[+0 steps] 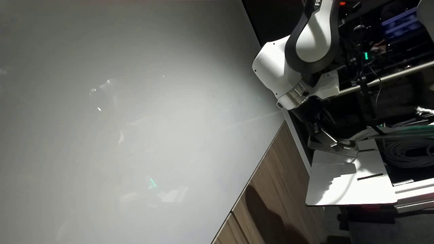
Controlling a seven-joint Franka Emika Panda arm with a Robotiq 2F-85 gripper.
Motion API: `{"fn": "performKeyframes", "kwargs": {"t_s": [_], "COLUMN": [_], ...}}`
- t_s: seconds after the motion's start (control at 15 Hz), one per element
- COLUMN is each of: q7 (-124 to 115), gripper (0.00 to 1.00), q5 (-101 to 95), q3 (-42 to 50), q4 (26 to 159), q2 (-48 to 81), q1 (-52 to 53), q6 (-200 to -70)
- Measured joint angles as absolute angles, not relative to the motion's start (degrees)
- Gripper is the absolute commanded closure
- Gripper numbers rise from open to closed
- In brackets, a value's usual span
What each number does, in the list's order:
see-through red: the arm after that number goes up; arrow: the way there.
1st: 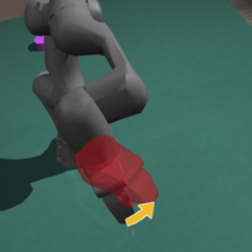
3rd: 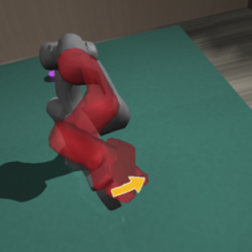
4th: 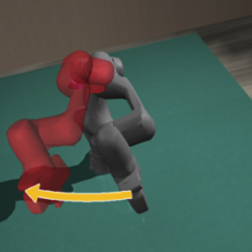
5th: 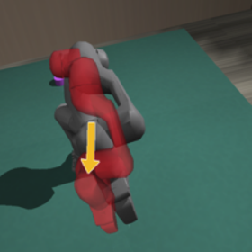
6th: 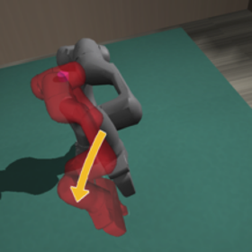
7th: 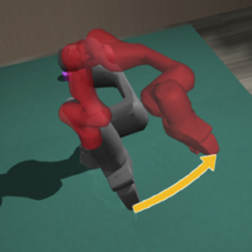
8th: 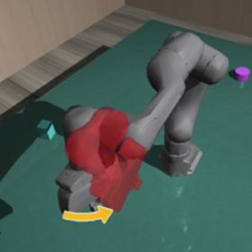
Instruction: Use the duster to erase the markings on the whiteboard
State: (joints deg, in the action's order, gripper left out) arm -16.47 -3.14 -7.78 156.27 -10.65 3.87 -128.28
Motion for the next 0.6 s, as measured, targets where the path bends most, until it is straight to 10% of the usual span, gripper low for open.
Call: {"fn": "performKeyframes", "kwargs": {"t_s": [0.6], "q7": [-13.59], "gripper": [0.73], "q5": [-3.44], "q3": [-5.08], "q4": [147.75], "q2": [-2.06], "q1": [2.09], "q6": [-128.51]}}
